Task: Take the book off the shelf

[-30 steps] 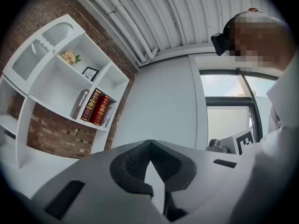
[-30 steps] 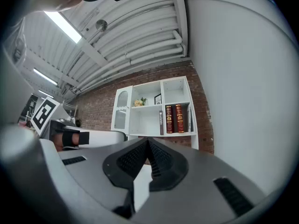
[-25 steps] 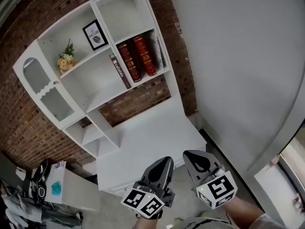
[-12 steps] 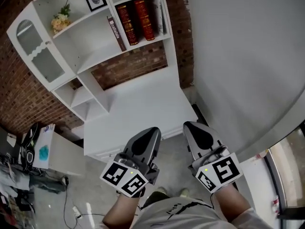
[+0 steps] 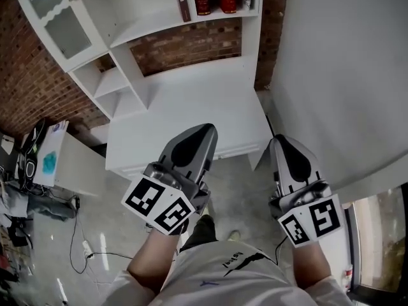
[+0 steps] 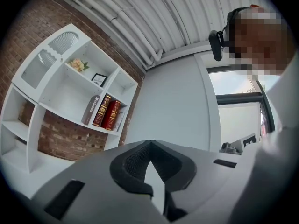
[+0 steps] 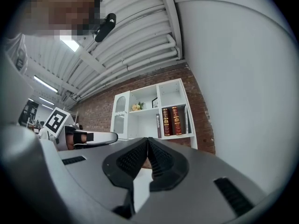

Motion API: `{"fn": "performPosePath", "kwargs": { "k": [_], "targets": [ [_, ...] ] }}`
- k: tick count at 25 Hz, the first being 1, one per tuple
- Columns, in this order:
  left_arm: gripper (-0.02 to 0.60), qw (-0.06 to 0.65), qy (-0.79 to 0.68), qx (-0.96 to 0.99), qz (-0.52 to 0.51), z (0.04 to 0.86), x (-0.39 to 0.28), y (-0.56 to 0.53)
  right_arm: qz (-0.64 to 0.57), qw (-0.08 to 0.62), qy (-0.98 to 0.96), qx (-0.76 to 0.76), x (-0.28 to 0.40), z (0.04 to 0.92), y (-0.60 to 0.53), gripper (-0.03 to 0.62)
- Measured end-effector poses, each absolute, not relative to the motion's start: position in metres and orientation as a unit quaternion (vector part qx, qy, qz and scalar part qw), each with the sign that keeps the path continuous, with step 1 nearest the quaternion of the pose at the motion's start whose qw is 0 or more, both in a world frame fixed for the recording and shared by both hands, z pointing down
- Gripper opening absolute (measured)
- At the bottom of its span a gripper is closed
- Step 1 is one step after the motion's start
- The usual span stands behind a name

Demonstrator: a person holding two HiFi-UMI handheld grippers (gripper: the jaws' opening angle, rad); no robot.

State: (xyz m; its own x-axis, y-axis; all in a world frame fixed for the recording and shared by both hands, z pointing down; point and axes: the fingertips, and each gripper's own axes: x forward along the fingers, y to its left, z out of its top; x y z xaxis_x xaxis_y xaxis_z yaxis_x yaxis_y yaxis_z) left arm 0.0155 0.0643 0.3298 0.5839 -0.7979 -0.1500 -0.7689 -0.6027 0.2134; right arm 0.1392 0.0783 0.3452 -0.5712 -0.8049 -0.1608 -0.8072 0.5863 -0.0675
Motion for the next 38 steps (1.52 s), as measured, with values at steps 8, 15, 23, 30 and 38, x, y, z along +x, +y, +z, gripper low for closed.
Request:
{"fn": "performPosePath", "kwargs": {
  "k": [8,15,23,30,38],
  "targets": [
    [0.011,0.068,-0.413,0.902,-0.106,0.338,-0.01,-0.003,0.019,0.072,0.881,-0.466,0.096,0.347,0.014,0.017],
    [0.011,0.058,-0.392,0.913,-0.101,0.332,-0.047,-0.077,0.042,0.062,0.866,-0.494,0.042,0.338,-0.063,0.017],
    [0.011,0.059,-0.36,0.925,-0.102,0.333,-0.085,-0.157,0.035,0.055,0.848,-0.526,0.003,0.334,-0.146,0.017],
    [0.011,0.061,-0.353,0.927,-0.112,0.331,-0.096,-0.207,0.04,0.035,0.845,-0.532,-0.012,0.33,-0.201,0.021],
    [0.011,0.039,-0.367,0.925,-0.095,0.313,-0.078,-0.267,0.059,0.079,0.838,-0.537,0.004,0.3,-0.281,0.098]
  ]
}}
